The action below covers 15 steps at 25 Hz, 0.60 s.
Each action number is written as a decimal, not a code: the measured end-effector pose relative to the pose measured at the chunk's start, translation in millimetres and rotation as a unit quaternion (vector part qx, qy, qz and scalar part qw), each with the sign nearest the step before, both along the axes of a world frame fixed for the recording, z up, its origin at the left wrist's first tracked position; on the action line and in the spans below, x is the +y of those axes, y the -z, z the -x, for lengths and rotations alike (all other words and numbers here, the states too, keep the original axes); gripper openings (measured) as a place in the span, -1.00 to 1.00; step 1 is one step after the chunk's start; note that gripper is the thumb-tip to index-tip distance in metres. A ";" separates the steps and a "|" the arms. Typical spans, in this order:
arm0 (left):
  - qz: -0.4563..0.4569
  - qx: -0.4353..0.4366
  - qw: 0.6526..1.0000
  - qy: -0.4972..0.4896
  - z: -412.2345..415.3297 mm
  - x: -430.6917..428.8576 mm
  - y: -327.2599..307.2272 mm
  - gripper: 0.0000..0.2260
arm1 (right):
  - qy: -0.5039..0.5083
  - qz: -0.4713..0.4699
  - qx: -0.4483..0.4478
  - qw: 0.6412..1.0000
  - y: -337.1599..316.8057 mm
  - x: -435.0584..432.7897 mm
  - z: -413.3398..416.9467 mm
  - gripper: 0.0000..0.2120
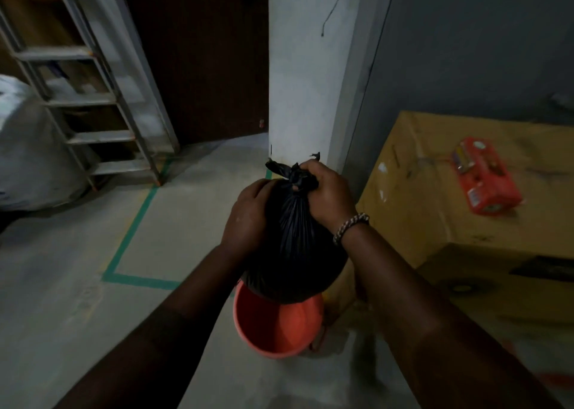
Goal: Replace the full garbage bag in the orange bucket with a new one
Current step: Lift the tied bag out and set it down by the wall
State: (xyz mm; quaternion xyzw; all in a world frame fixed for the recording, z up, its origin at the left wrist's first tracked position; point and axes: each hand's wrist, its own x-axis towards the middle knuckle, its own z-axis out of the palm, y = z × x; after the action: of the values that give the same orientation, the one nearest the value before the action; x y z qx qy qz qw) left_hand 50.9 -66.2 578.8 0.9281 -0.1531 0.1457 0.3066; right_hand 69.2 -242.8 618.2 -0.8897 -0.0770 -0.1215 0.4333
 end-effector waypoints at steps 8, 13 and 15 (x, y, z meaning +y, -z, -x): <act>0.118 -0.089 0.989 0.016 -8.2 -15.5 -154.4 -0.64 | 0.093 0.001 -0.122 0.988 -184.6 -36.7 23.3 -0.76; 0.232 0.023 0.971 0.045 0.7 -26.3 -170.1 -0.57 | 0.166 -0.032 -0.165 0.972 -235.5 -73.0 56.2 -0.75; 0.243 0.057 0.967 0.059 12.0 -43.5 -171.7 -0.55 | 0.182 -0.012 -0.179 0.967 -246.7 -85.1 76.0 -0.75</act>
State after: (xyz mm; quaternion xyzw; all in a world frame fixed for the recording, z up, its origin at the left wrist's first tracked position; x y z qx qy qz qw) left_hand 38.9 -109.7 750.5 0.8216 -0.1499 0.1075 0.5394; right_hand -6.8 -327.9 864.9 -0.8472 0.0110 -0.3566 0.3937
